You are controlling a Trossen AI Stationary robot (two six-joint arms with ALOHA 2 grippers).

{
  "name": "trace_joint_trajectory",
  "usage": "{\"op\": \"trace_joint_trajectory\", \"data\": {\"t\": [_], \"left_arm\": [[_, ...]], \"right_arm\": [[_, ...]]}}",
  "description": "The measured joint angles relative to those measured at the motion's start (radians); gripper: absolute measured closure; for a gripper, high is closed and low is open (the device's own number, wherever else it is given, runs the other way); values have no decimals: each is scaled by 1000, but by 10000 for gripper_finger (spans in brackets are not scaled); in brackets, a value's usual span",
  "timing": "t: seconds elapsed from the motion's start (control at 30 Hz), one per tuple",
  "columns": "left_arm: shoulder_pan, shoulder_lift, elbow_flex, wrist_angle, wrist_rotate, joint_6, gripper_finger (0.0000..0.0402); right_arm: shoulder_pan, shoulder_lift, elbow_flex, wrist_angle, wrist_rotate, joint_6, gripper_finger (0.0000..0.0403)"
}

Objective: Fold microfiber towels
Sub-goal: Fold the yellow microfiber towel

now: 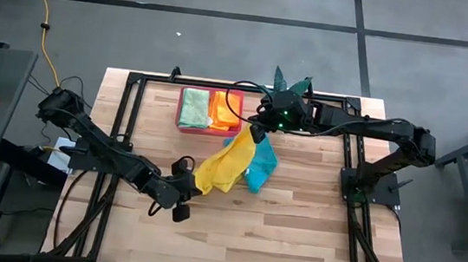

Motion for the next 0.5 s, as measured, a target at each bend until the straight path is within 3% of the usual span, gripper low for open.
{"op": "trace_joint_trajectory", "data": {"t": [0.5], "left_arm": [[1,0,0,-3,16,18,402]], "right_arm": [[0,0,0,4,0,2,402]]}}
